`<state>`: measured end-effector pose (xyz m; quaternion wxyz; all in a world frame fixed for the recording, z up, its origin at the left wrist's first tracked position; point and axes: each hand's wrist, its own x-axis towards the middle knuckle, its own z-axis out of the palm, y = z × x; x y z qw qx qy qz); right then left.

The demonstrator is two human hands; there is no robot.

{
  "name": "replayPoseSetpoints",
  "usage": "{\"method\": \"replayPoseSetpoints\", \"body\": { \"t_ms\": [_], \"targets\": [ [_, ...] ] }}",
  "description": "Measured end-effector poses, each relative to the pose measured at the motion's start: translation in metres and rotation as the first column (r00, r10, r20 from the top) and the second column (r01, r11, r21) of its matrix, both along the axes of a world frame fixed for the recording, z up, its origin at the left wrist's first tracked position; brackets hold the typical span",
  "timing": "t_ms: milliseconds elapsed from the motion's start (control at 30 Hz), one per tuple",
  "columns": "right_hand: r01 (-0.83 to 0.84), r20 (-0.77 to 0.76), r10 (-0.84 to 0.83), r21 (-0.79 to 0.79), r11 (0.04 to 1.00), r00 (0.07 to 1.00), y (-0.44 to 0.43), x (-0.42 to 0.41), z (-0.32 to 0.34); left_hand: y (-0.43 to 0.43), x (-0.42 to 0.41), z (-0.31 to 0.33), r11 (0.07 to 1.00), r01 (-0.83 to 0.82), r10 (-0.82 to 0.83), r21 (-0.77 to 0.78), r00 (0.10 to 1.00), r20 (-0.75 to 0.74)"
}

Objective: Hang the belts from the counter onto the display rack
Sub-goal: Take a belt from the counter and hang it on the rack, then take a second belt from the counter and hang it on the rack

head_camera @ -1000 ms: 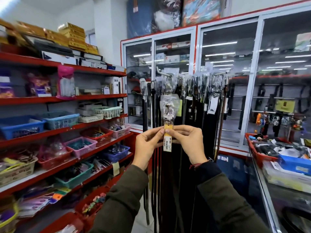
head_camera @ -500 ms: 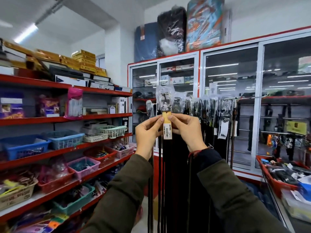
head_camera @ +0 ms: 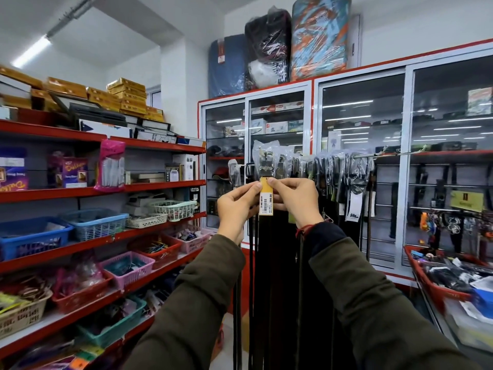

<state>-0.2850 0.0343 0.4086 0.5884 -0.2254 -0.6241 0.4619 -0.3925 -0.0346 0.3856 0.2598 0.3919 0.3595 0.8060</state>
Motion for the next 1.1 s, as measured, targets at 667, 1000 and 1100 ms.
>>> {"method": "replayPoseSetpoints", "body": {
  "t_ms": [667,1000,1100],
  "targets": [
    [0.393,0.197,-0.594,0.585,0.71,0.78,-0.005,0.057,-0.123,0.023,0.056,-0.105,0.836,-0.481,0.523,0.262,0.56,-0.643],
    [0.498,0.435,-0.787,0.611,0.615,0.438,-0.045,0.167,-0.225,-0.005,0.146,-0.207,0.882,-0.445,0.348,0.155,0.392,-0.852],
    [0.525,0.503,-0.791,0.594,0.609,0.349,-0.063,0.202,-0.256,-0.014,0.179,-0.238,0.909,-0.408,0.266,0.084,0.414,-0.871]
  ]
}}
